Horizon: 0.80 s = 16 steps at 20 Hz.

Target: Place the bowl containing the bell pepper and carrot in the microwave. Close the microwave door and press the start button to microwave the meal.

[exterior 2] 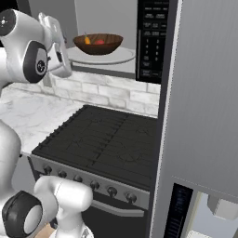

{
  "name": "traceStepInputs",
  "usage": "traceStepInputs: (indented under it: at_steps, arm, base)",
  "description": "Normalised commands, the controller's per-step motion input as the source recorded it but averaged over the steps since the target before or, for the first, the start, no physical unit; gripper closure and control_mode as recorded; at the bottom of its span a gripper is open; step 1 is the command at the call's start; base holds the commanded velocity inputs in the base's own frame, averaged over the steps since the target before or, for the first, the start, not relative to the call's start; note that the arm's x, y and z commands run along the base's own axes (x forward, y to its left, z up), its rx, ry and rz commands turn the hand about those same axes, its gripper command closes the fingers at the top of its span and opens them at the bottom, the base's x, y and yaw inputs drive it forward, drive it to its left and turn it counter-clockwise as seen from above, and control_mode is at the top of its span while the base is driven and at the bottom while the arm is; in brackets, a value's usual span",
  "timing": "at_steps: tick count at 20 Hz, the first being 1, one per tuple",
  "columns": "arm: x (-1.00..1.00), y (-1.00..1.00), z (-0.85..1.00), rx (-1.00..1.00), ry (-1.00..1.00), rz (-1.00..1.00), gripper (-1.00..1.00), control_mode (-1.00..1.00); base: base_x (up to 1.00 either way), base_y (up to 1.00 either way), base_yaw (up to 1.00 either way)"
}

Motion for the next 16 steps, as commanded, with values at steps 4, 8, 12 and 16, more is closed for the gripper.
traceStepInputs:
  at_steps: [4, 8, 12, 16]
  arm:
    - [-1.0, 0.17, 0.0, -0.25, 0.04, 0.23, -1.0, -1.0]
    - [-1.0, 0.15, -0.02, -0.35, 0.09, 0.36, -1.0, -1.0]
    - [-0.87, 0.07, 0.0, -0.37, 0.11, 0.4, -1.0, -1.0]
    - [-0.68, 0.08, 0.0, -0.41, 0.14, 0.41, -1.0, -1.0]
  base:
    - [0.0, 0.0, 0.0]
    - [0.0, 0.0, 0.0]
    - [0.0, 0.0, 0.0]
    - [0.0, 0.0, 0.0]
